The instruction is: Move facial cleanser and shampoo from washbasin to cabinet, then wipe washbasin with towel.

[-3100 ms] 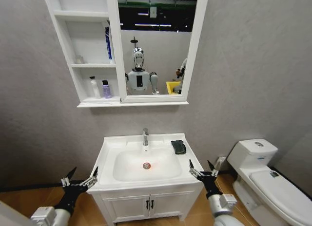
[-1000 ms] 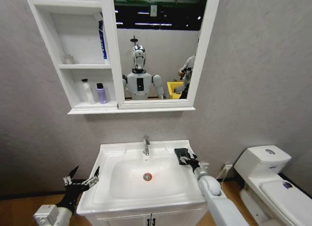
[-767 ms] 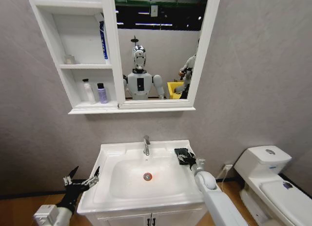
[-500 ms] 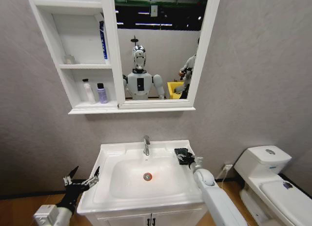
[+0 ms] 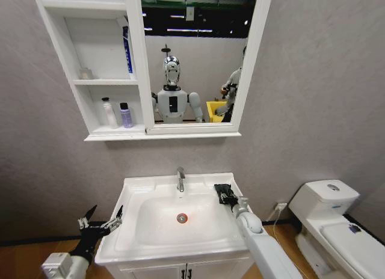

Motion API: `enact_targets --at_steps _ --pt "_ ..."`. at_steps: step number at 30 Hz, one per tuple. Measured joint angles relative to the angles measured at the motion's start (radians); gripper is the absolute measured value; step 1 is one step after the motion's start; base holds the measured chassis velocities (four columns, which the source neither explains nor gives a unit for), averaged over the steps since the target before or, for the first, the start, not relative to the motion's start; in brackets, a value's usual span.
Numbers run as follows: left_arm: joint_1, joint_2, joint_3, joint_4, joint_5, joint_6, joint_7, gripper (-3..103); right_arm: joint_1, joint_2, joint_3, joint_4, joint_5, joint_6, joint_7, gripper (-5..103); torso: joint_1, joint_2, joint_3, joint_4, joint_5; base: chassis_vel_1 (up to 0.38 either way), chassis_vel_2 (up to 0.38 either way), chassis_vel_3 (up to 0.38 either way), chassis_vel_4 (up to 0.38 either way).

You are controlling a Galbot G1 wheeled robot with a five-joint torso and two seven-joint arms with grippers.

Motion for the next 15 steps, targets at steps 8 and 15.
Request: enact_targets --at_steps 8,15 --pt "0.0 0.0 0.0 0.0 0.0 0.0 0.0 100 -0.032 0.0 -0.029 0.099 0.017 -0.013 0.022 4 0.0 0.0 0.0 0.0 0.0001 0.0 0.0 0.0 0.0" --pt "0.0 0.0 0.0 0.0 0.0 0.0 0.0 100 -0.085 0.014 -0.147 0.251 0.085 -0.066 0.119 3 0.0 0.0 0.0 0.0003 0.0 0.0 0.0 0.0 0.0"
